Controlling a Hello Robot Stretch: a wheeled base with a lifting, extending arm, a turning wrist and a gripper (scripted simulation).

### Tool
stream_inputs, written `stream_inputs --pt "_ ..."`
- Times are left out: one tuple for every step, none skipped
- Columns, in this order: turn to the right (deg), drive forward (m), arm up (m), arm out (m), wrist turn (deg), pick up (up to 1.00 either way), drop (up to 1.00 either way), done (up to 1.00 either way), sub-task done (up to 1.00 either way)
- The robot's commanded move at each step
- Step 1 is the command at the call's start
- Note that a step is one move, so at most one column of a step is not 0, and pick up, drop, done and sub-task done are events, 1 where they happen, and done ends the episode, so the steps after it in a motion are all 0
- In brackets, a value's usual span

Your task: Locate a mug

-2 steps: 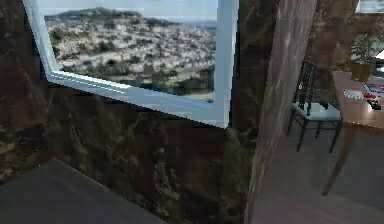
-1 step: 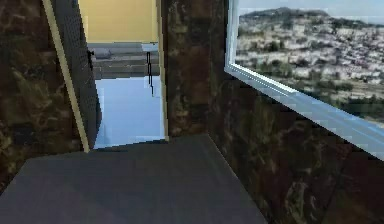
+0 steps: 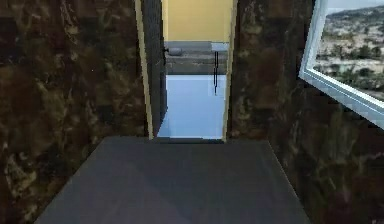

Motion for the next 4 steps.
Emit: stream_inputs --pt "0.0 1.0 0.0 0.0 0.0 0.0 0.0 0.0 0.0" --pt "0.0 1.0 0.0 0.0 0.0 0.0 0.0 0.0 0.0" --pt "0.0 1.0 0.0 0.0 0.0 0.0 0.0 0.0 0.0" --pt "6.0 0.0 0.0 0.0 0.0 0.0 0.0 0.0 0.0"
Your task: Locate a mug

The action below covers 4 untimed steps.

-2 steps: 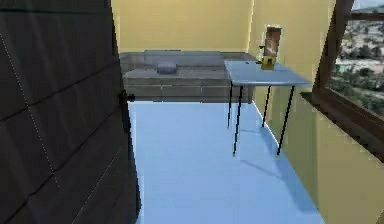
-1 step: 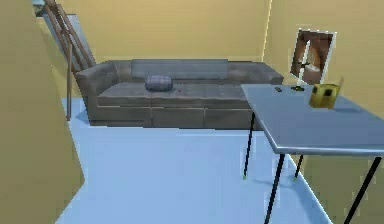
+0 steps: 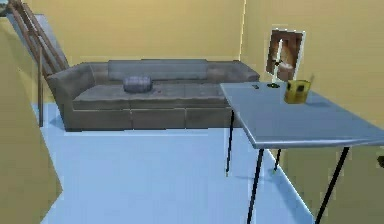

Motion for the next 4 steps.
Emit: stream_inputs --pt "0.0 0.3 0.0 0.0 0.0 0.0 0.0 0.0 0.0" --pt "-30.0 0.0 0.0 0.0 0.0 0.0 0.0 0.0 0.0" --pt "-3.0 0.0 0.0 0.0 0.0 0.0 0.0 0.0 0.0" --pt "3.0 0.0 0.0 0.0 0.0 0.0 0.0 0.0 0.0"
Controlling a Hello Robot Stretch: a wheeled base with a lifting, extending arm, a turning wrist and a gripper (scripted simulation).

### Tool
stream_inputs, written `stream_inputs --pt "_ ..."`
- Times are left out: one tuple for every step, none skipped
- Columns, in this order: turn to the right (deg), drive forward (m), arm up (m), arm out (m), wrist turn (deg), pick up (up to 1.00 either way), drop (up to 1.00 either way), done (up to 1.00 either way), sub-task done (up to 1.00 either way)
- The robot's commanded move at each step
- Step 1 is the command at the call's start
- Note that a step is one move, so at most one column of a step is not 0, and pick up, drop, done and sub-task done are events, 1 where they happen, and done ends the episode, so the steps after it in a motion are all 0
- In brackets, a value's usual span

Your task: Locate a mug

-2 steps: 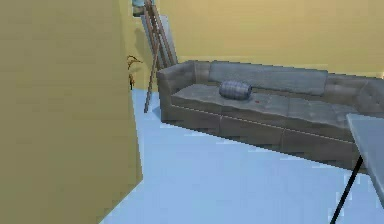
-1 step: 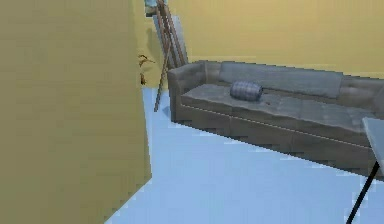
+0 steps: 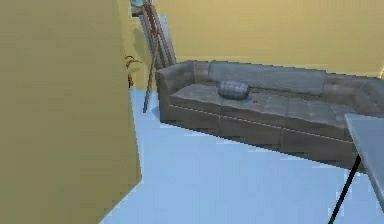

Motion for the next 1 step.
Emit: stream_inputs --pt "0.0 0.3 0.0 0.0 0.0 0.0 0.0 0.0 0.0"
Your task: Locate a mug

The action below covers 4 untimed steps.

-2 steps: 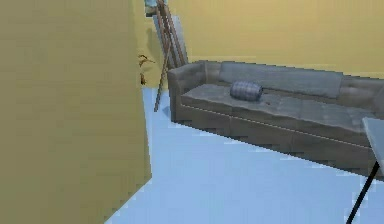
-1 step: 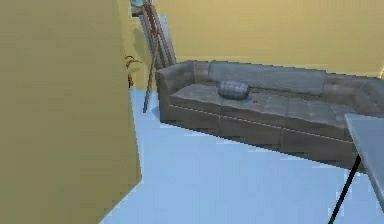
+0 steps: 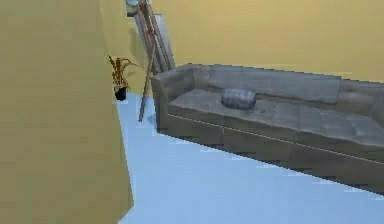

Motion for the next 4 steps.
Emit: stream_inputs --pt "-3.0 0.0 0.0 0.0 0.0 0.0 0.0 0.0 0.0" --pt "0.0 1.0 0.0 0.0 0.0 0.0 0.0 0.0 0.0" --pt "-3.0 0.0 0.0 0.0 0.0 0.0 0.0 0.0 0.0" --pt "0.0 0.2 0.0 0.0 0.0 0.0 0.0 0.0 0.0"
